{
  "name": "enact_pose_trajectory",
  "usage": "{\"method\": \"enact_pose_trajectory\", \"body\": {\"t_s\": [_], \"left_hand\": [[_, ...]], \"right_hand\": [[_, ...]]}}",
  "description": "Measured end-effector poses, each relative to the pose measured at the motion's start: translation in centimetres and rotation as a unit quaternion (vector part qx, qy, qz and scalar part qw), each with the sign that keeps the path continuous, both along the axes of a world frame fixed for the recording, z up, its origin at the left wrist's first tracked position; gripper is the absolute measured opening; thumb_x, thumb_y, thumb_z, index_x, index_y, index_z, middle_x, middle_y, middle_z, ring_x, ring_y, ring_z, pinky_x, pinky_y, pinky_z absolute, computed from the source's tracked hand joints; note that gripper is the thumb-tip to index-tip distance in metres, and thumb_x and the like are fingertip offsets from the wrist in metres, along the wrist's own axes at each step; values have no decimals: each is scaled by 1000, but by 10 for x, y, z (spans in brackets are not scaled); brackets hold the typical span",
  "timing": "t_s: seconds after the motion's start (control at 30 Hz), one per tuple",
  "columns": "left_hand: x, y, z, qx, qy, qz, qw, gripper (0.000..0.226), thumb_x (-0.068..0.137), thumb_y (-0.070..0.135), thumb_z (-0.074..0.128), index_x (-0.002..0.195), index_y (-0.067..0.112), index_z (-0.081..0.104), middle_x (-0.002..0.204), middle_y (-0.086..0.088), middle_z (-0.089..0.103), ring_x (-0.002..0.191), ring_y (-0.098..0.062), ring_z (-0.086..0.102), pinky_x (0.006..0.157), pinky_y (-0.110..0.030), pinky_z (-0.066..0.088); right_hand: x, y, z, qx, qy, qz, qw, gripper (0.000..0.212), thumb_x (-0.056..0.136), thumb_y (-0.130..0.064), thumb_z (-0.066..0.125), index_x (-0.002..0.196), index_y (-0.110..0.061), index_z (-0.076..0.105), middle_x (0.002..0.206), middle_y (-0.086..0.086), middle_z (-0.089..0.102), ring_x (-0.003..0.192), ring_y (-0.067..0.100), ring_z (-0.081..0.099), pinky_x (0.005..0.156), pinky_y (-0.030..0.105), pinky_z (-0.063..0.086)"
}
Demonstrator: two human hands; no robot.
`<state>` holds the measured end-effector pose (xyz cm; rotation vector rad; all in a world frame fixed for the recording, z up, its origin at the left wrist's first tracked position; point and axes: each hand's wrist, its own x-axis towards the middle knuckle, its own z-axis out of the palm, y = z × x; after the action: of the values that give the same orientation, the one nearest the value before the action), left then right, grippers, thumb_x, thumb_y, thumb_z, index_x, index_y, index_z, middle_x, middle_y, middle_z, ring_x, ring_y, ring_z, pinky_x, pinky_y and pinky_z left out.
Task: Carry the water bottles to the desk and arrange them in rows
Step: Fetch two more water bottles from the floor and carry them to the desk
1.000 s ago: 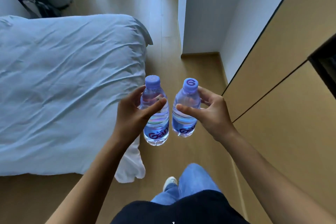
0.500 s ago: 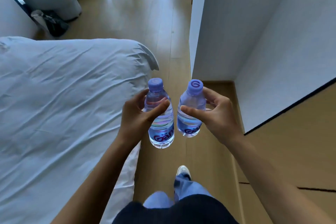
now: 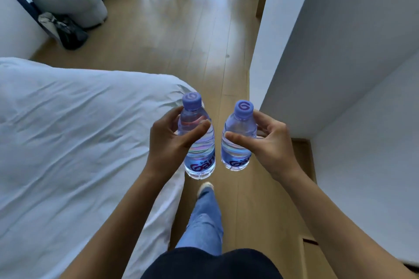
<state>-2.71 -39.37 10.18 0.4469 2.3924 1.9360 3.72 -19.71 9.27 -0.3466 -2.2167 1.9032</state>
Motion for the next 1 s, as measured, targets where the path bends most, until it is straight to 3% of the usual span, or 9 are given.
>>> {"method": "enact_pose_trajectory", "body": {"t_s": [0.1,0.23,0.33,0.5,0.6,0.7,0.83,1.0], "left_hand": [[-85,14,2,-25,11,1,1000,26,77,31,78,99,19,71,90,6,76,83,-15,73,77,-40,60],[-181,34,10,-41,26,0,999,27,78,31,77,101,21,69,91,13,75,82,-10,72,74,-29,60],[-243,51,16,-42,14,6,999,32,76,32,78,103,16,71,90,9,76,82,-12,73,74,-31,60],[-343,90,16,-32,3,10,999,44,74,39,79,111,17,69,93,10,76,85,-8,73,74,-23,58],[-405,121,16,-19,-4,25,999,48,73,38,78,113,14,69,94,6,77,84,-11,74,76,-27,58],[-465,151,19,-11,2,43,999,49,72,37,79,112,12,69,93,3,77,83,-13,74,78,-32,60],[-536,185,25,-2,8,69,998,44,71,35,82,108,15,69,88,9,77,80,-10,73,75,-29,60],[-623,218,28,-8,8,75,997,36,72,37,81,103,22,69,87,14,76,78,-7,73,74,-26,59]], "right_hand": [[-82,13,2,5,2,-7,1000,66,64,-36,86,123,-11,68,110,2,75,98,18,73,91,47,58],[-178,34,5,12,3,-8,1000,59,71,-26,87,124,-11,68,114,4,74,100,18,72,89,44,59],[-241,50,8,12,2,-12,1000,57,70,-27,88,121,-13,70,110,0,75,97,14,72,89,39,59],[-343,89,7,11,21,-4,1000,57,66,-39,85,117,-18,72,101,-17,75,94,3,71,79,16,55],[-408,118,8,9,38,7,999,59,65,-44,83,118,-20,71,100,-25,73,93,1,70,76,12,52],[-471,148,12,15,54,7,998,60,65,-47,82,118,-21,71,101,-24,73,92,2,71,76,12,53],[-549,178,20,24,61,6,998,53,66,-48,82,115,-31,70,99,-26,73,91,4,71,76,17,56],[-633,208,15,15,49,-27,998,47,72,-35,87,116,-24,72,102,-13,76,93,14,72,83,38,61]]}}
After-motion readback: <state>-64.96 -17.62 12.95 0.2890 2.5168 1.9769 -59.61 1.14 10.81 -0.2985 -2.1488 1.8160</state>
